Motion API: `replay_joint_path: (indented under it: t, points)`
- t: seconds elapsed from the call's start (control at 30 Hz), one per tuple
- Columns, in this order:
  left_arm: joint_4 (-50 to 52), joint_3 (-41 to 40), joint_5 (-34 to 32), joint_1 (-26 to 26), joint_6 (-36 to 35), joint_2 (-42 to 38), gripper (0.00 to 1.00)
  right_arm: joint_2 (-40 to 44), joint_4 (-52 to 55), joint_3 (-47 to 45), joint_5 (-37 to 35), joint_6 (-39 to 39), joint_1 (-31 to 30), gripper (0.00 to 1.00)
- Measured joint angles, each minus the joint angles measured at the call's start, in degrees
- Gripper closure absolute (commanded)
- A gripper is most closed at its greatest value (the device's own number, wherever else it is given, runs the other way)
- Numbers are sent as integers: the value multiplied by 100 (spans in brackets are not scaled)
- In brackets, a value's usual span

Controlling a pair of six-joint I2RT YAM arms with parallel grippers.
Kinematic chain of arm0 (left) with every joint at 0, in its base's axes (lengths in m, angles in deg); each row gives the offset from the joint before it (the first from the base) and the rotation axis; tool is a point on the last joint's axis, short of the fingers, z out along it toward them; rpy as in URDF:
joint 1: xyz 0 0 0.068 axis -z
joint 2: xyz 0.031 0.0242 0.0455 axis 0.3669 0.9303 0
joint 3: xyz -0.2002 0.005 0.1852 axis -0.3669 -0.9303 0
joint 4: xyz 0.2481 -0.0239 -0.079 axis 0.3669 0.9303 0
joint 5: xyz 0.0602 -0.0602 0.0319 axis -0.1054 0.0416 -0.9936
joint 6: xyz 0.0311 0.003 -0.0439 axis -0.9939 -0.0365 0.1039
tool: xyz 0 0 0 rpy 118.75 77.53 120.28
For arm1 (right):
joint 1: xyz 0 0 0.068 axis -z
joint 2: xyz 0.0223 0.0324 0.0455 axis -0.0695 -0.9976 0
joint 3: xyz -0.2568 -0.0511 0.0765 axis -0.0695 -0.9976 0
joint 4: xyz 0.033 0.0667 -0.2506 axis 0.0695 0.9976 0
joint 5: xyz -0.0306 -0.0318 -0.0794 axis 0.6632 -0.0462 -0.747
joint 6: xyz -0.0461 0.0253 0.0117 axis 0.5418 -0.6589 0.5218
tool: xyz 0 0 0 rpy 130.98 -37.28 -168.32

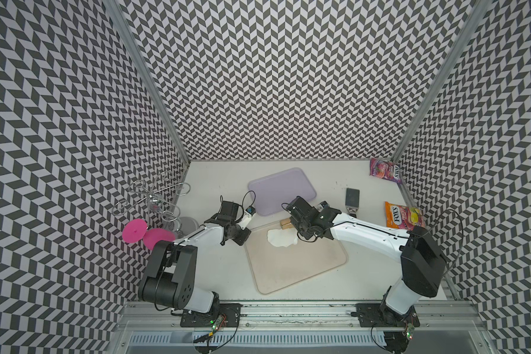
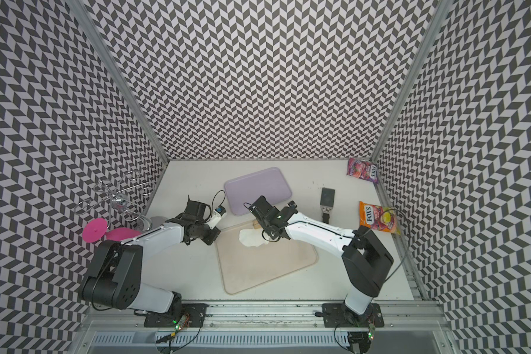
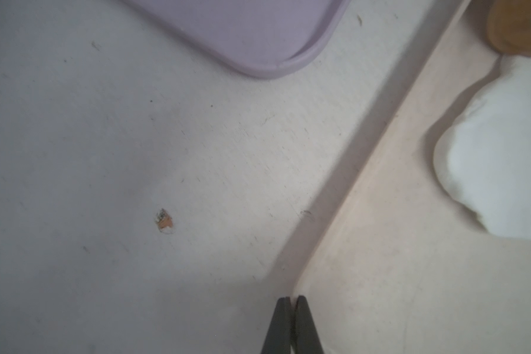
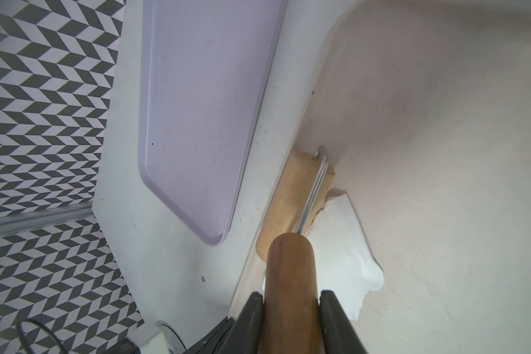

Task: Roll out the dumpling wrappers from the dough
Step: Flatten out the dough on the work surface.

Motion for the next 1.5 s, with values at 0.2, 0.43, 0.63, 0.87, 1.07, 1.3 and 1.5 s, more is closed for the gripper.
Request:
replay_joint_path:
  t: [0.2,0.43,0.63,0.87,1.07,1.3,1.5]
  points:
    - [0,0,2,0,0,0,100,66,-20,37,-72,566,4,100]
    - [0,0,4,0,-4,-2,100,1486,-555,-560,-131,2514,48,100]
    - [-2,-2,7,0,-4,-2,100,2850,-1338,-999,1060,4142,778,100]
    - [-2,-2,9,0,-4,-2,100,2085,-754,-588,2564,5757,1158,100]
    - [-2,-2,9,0,-4,-2,100,1381,-59,-577,3204,6638,1158,100]
    - [-2,-2,9,0,-4,-2,100,1259,160,-605,3359,7128,1213,100]
    - [-2,-2,9,0,-4,-2,100,1248,238,-822,3425,7342,1364,100]
